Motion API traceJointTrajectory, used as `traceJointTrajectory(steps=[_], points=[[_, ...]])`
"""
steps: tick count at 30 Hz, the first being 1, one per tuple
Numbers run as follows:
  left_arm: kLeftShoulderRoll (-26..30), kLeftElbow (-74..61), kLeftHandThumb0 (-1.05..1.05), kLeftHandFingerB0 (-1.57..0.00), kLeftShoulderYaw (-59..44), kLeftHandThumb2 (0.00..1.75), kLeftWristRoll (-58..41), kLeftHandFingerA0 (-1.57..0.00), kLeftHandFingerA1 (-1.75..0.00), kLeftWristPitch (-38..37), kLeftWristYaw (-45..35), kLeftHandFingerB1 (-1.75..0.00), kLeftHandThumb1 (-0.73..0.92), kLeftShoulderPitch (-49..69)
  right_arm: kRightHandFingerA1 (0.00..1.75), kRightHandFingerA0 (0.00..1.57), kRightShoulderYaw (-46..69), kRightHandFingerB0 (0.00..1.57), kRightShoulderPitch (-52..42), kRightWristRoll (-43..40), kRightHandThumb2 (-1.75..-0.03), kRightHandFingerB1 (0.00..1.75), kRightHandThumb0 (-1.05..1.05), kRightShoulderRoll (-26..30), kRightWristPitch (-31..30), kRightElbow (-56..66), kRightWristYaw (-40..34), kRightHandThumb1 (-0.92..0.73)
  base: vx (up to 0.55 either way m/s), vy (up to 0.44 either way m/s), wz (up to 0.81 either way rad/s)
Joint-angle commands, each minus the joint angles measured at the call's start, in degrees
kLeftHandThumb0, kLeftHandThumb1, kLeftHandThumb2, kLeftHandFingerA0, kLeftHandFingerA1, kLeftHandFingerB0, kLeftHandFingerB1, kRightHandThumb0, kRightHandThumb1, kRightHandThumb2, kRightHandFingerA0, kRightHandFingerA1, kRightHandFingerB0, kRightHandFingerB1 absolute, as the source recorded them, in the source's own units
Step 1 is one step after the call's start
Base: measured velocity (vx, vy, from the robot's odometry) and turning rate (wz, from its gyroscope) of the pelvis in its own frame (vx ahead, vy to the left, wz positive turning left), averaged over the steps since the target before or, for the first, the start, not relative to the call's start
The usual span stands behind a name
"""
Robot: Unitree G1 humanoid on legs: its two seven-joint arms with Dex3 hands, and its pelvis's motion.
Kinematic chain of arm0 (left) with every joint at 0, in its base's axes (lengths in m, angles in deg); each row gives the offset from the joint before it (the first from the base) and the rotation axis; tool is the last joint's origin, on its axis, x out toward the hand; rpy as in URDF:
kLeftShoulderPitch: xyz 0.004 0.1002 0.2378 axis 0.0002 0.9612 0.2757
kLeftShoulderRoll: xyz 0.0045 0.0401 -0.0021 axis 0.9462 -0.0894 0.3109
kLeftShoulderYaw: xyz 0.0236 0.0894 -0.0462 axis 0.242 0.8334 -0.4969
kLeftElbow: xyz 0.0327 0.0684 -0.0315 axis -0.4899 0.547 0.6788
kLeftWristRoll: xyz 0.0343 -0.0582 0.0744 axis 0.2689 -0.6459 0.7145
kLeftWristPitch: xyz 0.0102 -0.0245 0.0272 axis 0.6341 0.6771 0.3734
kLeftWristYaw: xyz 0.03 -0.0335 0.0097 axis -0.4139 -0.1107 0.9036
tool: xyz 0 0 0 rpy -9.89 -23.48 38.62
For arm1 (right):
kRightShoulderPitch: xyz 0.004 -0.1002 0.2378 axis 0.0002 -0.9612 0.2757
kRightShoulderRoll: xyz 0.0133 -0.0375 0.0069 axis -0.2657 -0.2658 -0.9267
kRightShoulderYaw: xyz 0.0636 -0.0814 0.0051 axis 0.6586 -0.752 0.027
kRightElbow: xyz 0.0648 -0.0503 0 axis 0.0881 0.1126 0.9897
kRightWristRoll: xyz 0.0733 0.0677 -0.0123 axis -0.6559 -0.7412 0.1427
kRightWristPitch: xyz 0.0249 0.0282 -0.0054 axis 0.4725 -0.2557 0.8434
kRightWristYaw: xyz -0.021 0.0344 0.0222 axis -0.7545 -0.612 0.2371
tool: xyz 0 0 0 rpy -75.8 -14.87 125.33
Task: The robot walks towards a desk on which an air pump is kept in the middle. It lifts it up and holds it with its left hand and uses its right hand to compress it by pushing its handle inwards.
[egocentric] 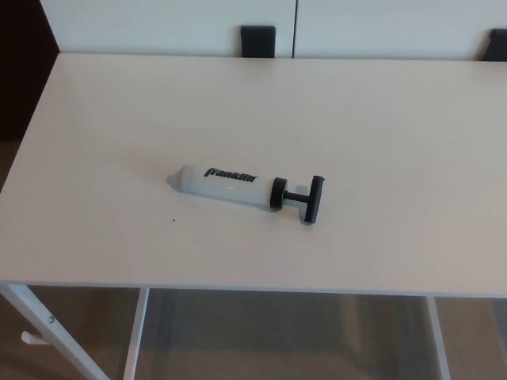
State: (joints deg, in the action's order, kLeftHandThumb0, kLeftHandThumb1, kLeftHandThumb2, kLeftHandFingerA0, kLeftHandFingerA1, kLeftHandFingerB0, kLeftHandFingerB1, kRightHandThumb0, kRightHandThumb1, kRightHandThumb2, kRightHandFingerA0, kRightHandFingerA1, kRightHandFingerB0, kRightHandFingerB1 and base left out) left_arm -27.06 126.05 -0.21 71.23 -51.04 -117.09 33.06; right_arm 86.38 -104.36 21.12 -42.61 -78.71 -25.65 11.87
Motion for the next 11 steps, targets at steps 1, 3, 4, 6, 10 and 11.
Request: traceJointTrajectory(steps=[1, 3, 4, 6, 10, 11], points=[[0.67, -0.43, -0.37, 0.00, -0.47, 1.04, -1.85, -0.01, -0.48, -2.60, 0.46, -0.47, 0.48, -1.23, 0.12, 0.00, -0.21, 0.00, -0.36, 1.83, -0.92, 0.14, -0.80, 1.06, -1.20, 1.62, -1.00, -0.70, 0.00, 0.000, 0.00], [0.50, -0.90, -0.36, 0.00, -0.60, 1.06, -2.41, -0.01, -0.49, -2.74, -0.22, -0.48, 0.49, -1.39, 0.12, 0.00, -0.08, 0.00, -0.22, 2.12, -0.96, 0.13, -0.84, 1.07, -0.53, 1.15, -1.13, -0.72, 0.00, 0.000, 0.00], [0.31, -1.15, -0.37, 0.00, -0.49, 1.04, -2.42, -0.01, -0.49, -3.20, -0.44, -0.47, 0.48, -1.31, 0.20, 0.00, -0.02, 0.00, -0.41, 2.13, -1.09, 0.19, -0.80, 1.06, -0.90, 1.58, -1.28, -0.74, 0.00, 0.000, 0.00], [0.09, -1.45, -0.37, 0.00, -0.40, 1.04, -2.47, -0.01, -0.49, -3.72, -0.65, -0.47, 0.48, -1.19, 0.20, 0.00, 0.06, 0.00, -0.65, 2.16, -1.09, 0.19, -0.80, 1.01, -1.37, 2.17, -1.45, -0.74, 0.00, 0.000, 0.00], [-0.11, -1.54, -0.37, 0.00, 0.06, 1.02, -2.39, -0.01, -0.49, -5.17, -1.35, -0.46, 0.43, -1.01, 0.11, 0.00, 0.17, 0.00, 0.25, 2.65, -0.97, 0.12, -0.84, 1.27, -0.23, 0.08, -1.09, -0.73, 0.00, 0.000, 0.00], [-0.03, -1.88, -0.74, -0.23, 0.23, 0.64, -2.32, -0.20, -0.33, -5.57, -1.14, -0.30, 0.78, -1.03, 0.18, 0.00, 0.35, 0.00, -0.05, 2.34, -1.12, 0.16, -0.83, 1.38, -0.58, 0.81, -0.78, -0.75, 0.00, 0.000, 0.00]])
